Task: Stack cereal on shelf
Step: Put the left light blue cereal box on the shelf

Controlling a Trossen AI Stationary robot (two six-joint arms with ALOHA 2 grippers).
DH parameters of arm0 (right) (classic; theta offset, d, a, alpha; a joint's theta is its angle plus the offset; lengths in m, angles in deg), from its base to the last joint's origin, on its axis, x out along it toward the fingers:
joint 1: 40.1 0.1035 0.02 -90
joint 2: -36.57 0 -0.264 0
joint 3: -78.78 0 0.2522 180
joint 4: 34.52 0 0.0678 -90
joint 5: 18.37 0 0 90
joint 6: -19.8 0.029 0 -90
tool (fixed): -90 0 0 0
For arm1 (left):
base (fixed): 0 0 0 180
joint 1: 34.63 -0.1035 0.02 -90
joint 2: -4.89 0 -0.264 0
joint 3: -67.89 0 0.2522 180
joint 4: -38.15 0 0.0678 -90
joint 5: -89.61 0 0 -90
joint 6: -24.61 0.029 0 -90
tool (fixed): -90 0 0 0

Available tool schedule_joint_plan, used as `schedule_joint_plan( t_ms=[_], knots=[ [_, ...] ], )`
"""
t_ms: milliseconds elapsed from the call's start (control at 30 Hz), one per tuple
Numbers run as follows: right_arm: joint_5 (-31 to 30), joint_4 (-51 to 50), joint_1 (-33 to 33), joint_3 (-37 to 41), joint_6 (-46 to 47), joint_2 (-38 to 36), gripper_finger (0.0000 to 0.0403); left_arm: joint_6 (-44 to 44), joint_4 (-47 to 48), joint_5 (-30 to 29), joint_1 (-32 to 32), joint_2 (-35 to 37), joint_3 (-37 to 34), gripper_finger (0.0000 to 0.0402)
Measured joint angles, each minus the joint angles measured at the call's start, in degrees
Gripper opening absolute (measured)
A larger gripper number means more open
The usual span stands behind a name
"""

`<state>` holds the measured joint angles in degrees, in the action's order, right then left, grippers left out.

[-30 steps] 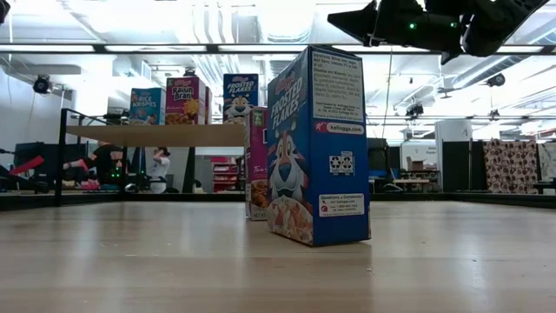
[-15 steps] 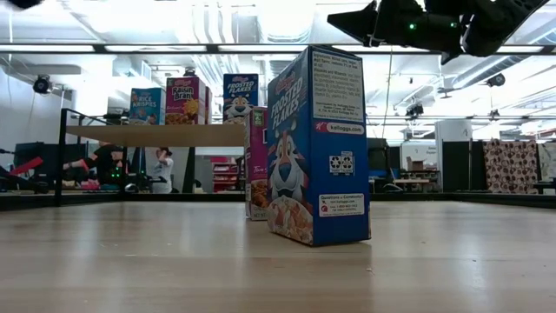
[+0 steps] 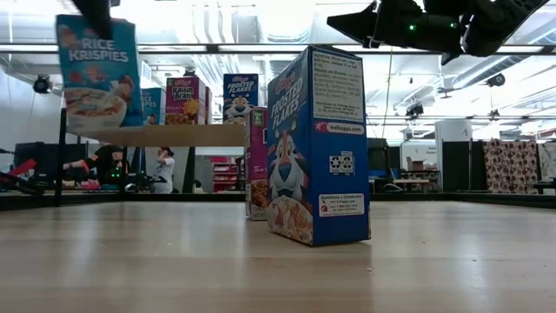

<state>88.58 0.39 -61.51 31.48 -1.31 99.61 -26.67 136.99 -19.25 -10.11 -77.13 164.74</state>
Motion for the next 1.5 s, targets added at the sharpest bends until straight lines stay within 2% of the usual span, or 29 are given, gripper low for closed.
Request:
schedule_joint_plan(
  t_ms=[100, 300, 700, 1033, 1367, 1500],
  knots=[
    [0.0, 0.0, 0.0, 0.0, -0.1, 0.0, 0.0013, 8.2, 5.5, -1.3, -3.2, 0.0, 3.3, 0.0155],
    [0.0, 0.0, 0.0, 0.0, -0.2, 0.0, 0.0013, 24.3, 4.7, -6.5, -9.2, 2.3, 7.3, 0.0155],
    [0.0, 0.0, 0.0, 0.0, -0.2, 0.0, 0.0013, 48.9, 5.0, -10.5, -22.5, 10.6, 7.2, 0.0155],
    [0.0, 0.0, 0.0, 0.0, -0.3, 0.0, 0.0013, 63.4, 5.0, -9.7, -34.7, 16.7, 7.2, 0.0138],
    [0.0, 0.0, 0.0, 0.0, -0.3, 0.0, 0.0013, 72.8, 5.0, -8.3, -45.1, 17.4, 7.2, 0.0124],
    [0.0, 0.0, 0.0, 0.0, -0.3, 0.0, 0.0013, 75.5, 5.0, -3.7, -48.8, 16.5, 7.2, 0.0123]
  ],
)
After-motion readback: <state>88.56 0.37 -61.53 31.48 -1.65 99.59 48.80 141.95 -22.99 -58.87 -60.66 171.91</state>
